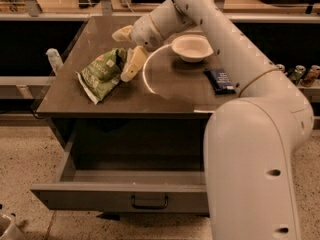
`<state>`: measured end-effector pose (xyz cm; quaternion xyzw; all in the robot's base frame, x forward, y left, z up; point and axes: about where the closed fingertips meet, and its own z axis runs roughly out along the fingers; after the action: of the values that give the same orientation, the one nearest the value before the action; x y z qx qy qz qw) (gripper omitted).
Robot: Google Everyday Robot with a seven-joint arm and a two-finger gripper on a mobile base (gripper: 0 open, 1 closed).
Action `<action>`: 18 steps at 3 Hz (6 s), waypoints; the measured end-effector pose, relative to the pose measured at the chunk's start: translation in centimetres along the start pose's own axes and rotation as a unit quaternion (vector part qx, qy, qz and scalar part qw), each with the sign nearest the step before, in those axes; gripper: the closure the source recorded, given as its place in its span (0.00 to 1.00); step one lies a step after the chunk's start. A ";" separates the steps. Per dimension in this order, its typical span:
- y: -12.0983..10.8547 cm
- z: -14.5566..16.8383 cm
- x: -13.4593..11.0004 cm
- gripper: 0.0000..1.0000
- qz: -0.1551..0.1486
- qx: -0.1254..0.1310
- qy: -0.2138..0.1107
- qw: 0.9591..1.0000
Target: Place green jalapeno chip bag into top drawer
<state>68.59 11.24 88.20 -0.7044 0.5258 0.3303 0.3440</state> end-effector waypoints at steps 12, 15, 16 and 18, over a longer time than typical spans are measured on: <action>17.3 -3.0 1.0 1.00 0.198 0.150 -0.106 0.963; 22.4 -0.8 4.8 1.00 0.327 0.217 -0.141 0.909; 23.4 0.5 6.8 1.00 0.363 0.215 -0.148 0.895; 25.4 2.1 9.9 1.00 0.424 0.206 -0.147 0.870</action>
Offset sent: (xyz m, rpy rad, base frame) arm 0.0077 0.0075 -0.0121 0.0344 0.0204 0.0070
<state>46.02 2.54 75.41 -0.2703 0.7735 0.4278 0.3817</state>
